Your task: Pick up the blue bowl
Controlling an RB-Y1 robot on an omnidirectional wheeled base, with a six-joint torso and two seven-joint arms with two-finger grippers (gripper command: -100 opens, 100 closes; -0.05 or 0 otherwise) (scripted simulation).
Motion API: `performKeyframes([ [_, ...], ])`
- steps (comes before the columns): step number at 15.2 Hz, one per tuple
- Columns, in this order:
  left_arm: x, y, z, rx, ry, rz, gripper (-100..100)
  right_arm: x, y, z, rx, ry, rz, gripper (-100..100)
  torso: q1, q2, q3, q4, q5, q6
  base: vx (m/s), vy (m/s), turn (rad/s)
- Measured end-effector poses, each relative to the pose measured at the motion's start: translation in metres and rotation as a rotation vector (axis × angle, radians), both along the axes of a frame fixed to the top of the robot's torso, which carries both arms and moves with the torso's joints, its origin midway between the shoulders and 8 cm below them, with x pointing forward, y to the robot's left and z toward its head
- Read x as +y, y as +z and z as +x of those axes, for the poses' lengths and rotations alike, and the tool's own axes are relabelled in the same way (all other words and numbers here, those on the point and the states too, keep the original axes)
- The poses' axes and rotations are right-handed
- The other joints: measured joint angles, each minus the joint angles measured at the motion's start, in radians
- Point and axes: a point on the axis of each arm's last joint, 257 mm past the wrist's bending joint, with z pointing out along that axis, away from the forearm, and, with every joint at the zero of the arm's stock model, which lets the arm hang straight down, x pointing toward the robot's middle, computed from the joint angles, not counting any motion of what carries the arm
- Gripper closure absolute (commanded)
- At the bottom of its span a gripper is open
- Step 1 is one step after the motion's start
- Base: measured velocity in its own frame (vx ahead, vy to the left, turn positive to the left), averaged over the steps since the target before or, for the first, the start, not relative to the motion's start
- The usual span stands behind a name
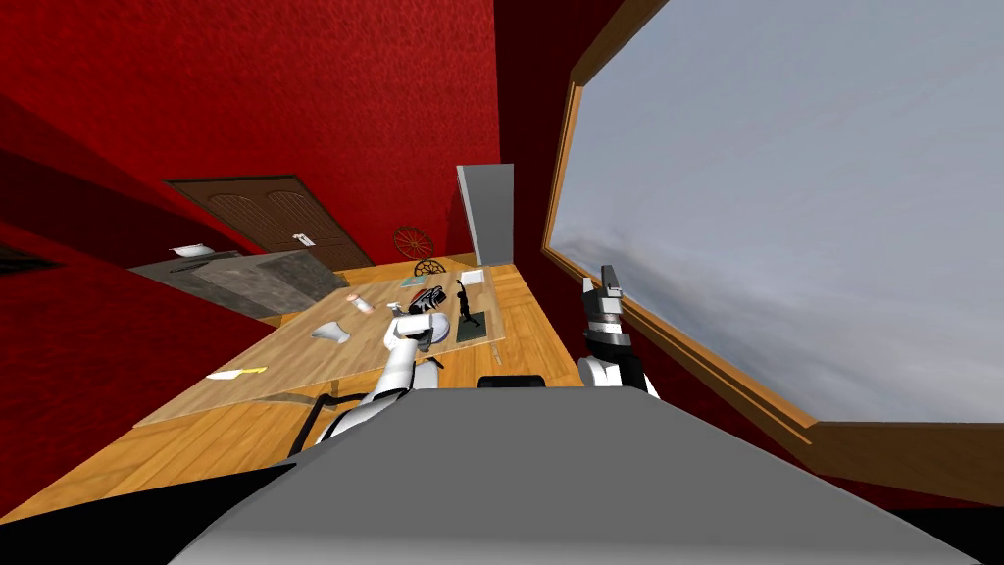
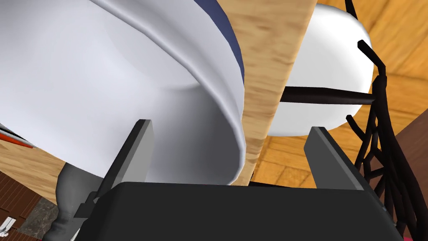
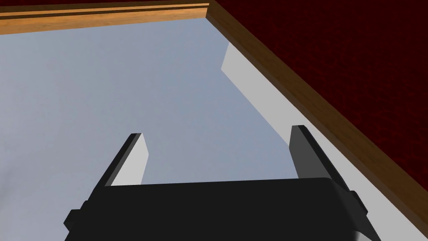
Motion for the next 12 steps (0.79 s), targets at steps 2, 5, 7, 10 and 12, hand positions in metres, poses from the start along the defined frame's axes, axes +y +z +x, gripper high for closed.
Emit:
performKeyframes([
  [2,0.000,-0.008,0.000,-0.001,0.005,0.000,-100,0.000,0.000,0.000,0.000,0.000,0.000,0,0.001,0.000,0.000,0.000,0.000,0.000,0.000,0.036,-0.029],
  [5,0.000,-0.009,0.000,-0.004,0.006,0.001,100,0.000,0.000,0.000,0.000,0.000,0.000,0,-0.002,0.000,0.000,0.000,0.000,0.000,0.000,0.005,-0.001],
  [7,0.000,-0.009,0.000,-0.002,0.005,0.001,100,0.000,0.000,0.000,0.000,0.000,0.000,0,-0.002,0.000,0.000,0.000,0.000,0.000,0.000,0.000,0.000],
  [10,0.000,-0.003,0.001,-0.005,0.001,0.002,100,0.000,0.000,0.000,0.000,0.000,0.000,0,-0.004,0.000,0.001,0.001,-0.001,-0.001,-0.001,-0.035,0.057],
  [12,0.001,0.004,0.002,-0.004,-0.002,0.002,100,0.000,0.000,0.000,0.000,0.000,0.000,0,-0.006,0.001,0.001,0.002,-0.002,-0.001,0.001,-0.042,0.026],
])
